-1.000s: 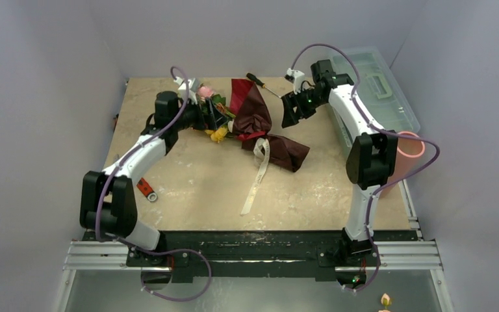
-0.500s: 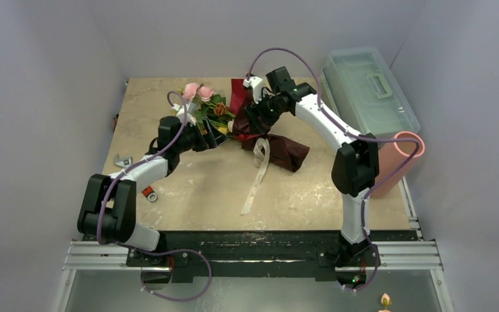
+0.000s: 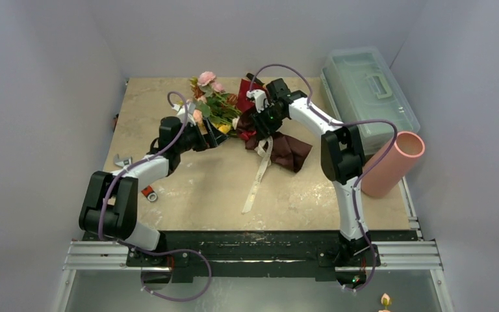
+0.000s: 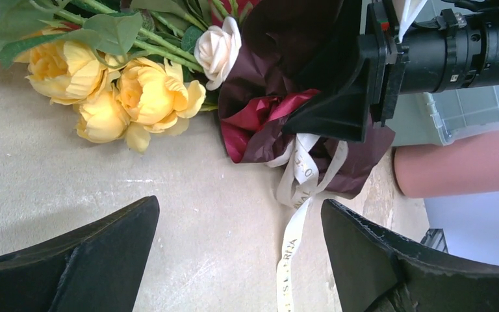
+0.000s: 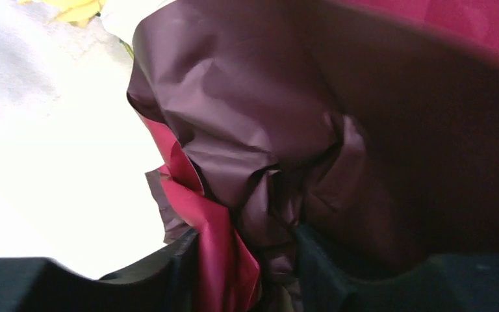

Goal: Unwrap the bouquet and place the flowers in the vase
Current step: Adjust the fake flower at the center of the board.

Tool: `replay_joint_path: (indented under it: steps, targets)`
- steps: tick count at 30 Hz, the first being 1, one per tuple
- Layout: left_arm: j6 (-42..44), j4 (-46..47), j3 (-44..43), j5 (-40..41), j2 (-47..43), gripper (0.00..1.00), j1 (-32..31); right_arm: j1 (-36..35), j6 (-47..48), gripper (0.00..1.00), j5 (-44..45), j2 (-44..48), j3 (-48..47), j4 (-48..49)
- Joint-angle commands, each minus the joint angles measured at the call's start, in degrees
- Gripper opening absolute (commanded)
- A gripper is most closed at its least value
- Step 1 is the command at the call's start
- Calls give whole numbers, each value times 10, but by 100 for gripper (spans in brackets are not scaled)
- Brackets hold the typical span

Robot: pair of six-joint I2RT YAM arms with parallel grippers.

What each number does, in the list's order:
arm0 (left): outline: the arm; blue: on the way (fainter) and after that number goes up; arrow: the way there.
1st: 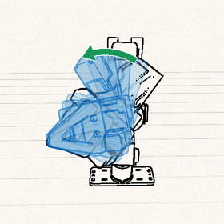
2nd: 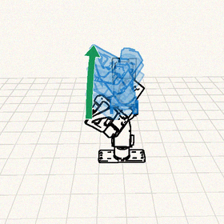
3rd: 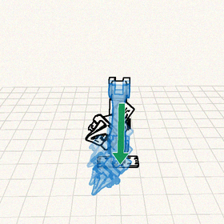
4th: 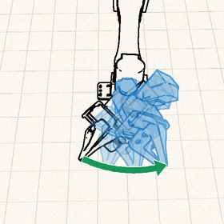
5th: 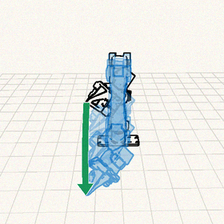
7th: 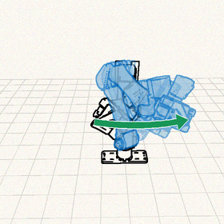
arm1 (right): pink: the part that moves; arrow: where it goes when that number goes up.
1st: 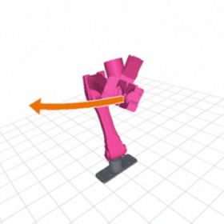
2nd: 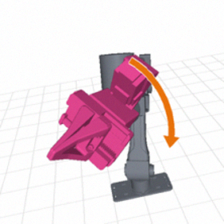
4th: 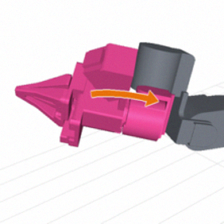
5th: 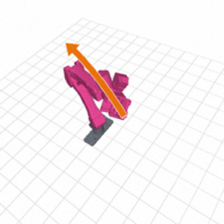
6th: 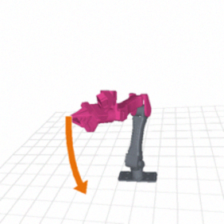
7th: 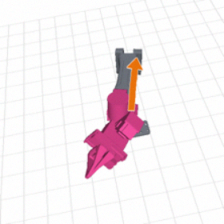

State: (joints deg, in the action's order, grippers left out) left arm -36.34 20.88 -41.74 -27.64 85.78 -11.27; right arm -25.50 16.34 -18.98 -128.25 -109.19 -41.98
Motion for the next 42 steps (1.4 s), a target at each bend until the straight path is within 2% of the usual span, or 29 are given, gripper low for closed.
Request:
replay_joint_path:
  steps: [1, 4, 6, 7, 12, 15, 18, 20, 24, 26, 28, 30, 33, 34, 36, 38, 41, 42]
  targets:
    - [-1, 39, 5, -2, 12, 95, 4, 31, 3, 43, -70, -6, -5, -22]
    - [-6, 82, 4, -4, 41, 94, 4, 46, 11, 22, -127, -19, -20, -64]
    - [-10, 103, -3, -6, 59, 93, 3, 46, 11, 4, -155, -16, -16, -76]
    - [-11, 112, -7, -9, 66, 93, 3, 45, -2, 0, -178, -12, -7, -69]
    - [8, 118, -15, -27, 47, 94, 4, 46, -96, 0, -306, 20, 42, 1]
    - [40, 92, -24, -39, 12, 94, 5, 46, -193, 0, -389, 33, 71, 84]
    - [63, 58, -38, -45, -19, 94, 11, 47, -344, 0, -463, 58, 136, 230]
    - [66, 43, -42, -53, -32, 94, 18, 46, -481, 0, -492, 77, 204, 409]
    - [87, 16, -48, -77, -41, 93, 30, 46, -841, 0, -524, 72, 319, 857]
    - [99, 12, -43, -87, -43, 90, 34, 46, -938, 0, -522, 54, 347, 978]
    - [126, 4, -37, -98, -45, 86, 34, 47, -920, 0, -512, 49, 362, 962]
    - [167, -7, -31, -111, -46, 83, 34, 47, -804, 0, -493, 61, 361, 828]
    - [236, -43, -29, -117, -47, 77, 34, 47, -554, 0, -393, 82, 309, 551]
    - [258, -56, -29, -124, -47, 76, 34, 47, -503, 0, -371, 79, 289, 481]
    - [293, -78, -28, -130, -48, 74, 34, 47, -480, 2, -356, 74, 280, 456]
    - [322, -102, -29, -132, -49, 73, 34, 49, -461, 11, -326, 75, 283, 450]
    - [398, -146, -28, -150, -55, 71, 34, 50, -440, 46, -302, 74, 282, 431]
    - [428, -163, -27, -158, -59, 71, 33, 49, -434, 53, -295, 76, 282, 424]
